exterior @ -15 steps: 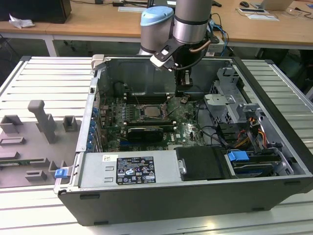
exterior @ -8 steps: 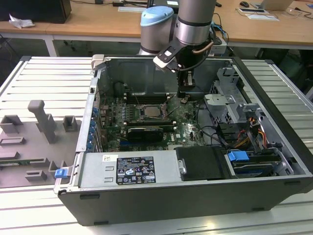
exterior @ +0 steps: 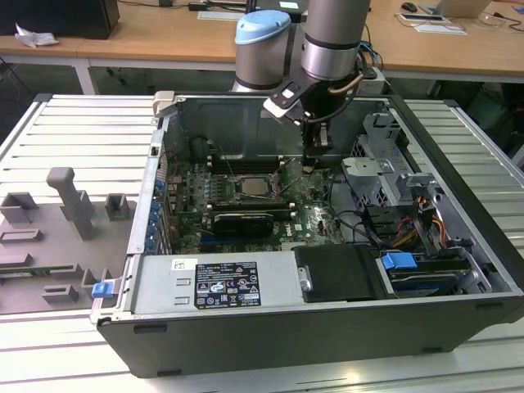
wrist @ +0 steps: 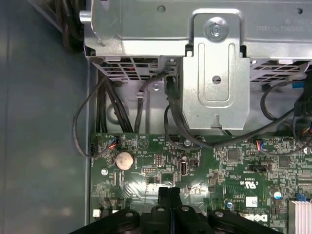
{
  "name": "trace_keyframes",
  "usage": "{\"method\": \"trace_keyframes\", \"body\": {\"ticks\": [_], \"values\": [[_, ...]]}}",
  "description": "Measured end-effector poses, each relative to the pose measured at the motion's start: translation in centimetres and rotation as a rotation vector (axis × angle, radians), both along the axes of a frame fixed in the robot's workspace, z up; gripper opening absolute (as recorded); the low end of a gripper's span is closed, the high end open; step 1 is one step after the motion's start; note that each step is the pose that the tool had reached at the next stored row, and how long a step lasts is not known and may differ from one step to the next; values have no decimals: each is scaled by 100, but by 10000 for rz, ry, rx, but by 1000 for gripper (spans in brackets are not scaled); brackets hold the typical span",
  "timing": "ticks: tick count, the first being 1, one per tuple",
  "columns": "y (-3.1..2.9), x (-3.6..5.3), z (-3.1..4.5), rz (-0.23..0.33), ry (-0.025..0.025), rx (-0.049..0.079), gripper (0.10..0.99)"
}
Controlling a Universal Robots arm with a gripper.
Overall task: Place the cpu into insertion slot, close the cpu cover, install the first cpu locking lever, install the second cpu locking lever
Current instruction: 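Close the cpu cover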
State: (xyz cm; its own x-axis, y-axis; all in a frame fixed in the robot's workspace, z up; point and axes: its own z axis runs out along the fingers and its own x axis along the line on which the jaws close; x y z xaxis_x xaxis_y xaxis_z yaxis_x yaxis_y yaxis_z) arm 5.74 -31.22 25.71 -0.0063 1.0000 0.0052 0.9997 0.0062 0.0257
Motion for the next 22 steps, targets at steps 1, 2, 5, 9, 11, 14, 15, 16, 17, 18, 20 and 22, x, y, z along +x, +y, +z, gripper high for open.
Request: {"method": "trace_keyframes", "body": {"ticks": [1, 2, 5, 9, 11, 14, 15, 16, 17, 18, 20, 22], "values": [[0, 0, -6, -1, 7, 1, 106], [0, -1, -10, -1, 13, 0, 106], [-1, -12, -20, 1, 33, 6, 106], [-2, -75, -23, 2, 38, 18, 106], [-2, -146, -24, 2, 38, 27, 106], [-3, -202, -24, 1, 38, 34, 106], [-4, -218, -24, 1, 38, 35, 106], [-4, -231, -24, 2, 38, 36, 106], [-4, -251, -24, 2, 37, 38, 106], [-4, -260, -24, 2, 38, 38, 106], [-4, -279, -24, 1, 37, 39, 106], [-4, -308, -25, 1, 38, 41, 106]]}}
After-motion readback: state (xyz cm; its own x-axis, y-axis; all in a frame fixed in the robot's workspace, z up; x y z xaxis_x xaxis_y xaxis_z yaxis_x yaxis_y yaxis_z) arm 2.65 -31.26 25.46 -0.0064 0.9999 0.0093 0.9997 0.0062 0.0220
